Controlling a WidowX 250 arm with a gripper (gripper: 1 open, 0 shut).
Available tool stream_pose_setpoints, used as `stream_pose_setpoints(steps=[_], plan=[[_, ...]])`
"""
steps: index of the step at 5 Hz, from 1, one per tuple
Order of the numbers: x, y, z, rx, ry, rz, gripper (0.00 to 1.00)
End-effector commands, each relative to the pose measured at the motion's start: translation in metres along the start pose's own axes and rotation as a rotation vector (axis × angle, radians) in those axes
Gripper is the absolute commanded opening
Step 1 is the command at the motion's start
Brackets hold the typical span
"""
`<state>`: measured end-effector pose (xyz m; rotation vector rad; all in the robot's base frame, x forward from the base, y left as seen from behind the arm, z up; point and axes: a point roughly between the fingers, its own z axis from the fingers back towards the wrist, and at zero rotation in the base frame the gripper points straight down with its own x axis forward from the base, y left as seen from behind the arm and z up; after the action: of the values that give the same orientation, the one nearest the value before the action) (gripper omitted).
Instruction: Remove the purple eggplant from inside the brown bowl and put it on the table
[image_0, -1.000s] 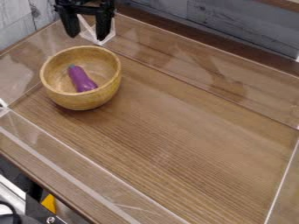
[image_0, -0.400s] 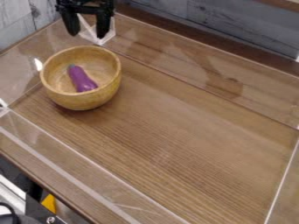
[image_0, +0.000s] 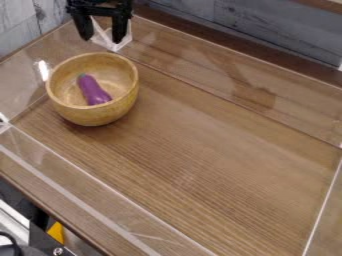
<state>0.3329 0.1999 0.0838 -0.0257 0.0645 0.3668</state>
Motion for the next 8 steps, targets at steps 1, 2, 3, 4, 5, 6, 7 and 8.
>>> stream_pose_setpoints(steps=[1,2,3,4,5,6,7,8], plan=[[0.009,0.004,0.024,0.017,-0.072,0.004,1.00],[0.004,0.012,0.014,0.037,-0.065,0.010,0.00],[-0.004,0.017,0.004,0.057,-0.056,0.017,0.00],[-0.009,0.019,-0.007,0.079,-0.040,0.021,0.00],[-0.015,0.020,-0.021,0.105,-0.020,0.022,0.00],[-0.024,0.024,-0.040,0.104,-0.008,0.037,0.00],[-0.028,0.025,-0.039,0.098,-0.007,0.046,0.00],[-0.033,0.027,-0.038,0.092,-0.009,0.050,0.00]])
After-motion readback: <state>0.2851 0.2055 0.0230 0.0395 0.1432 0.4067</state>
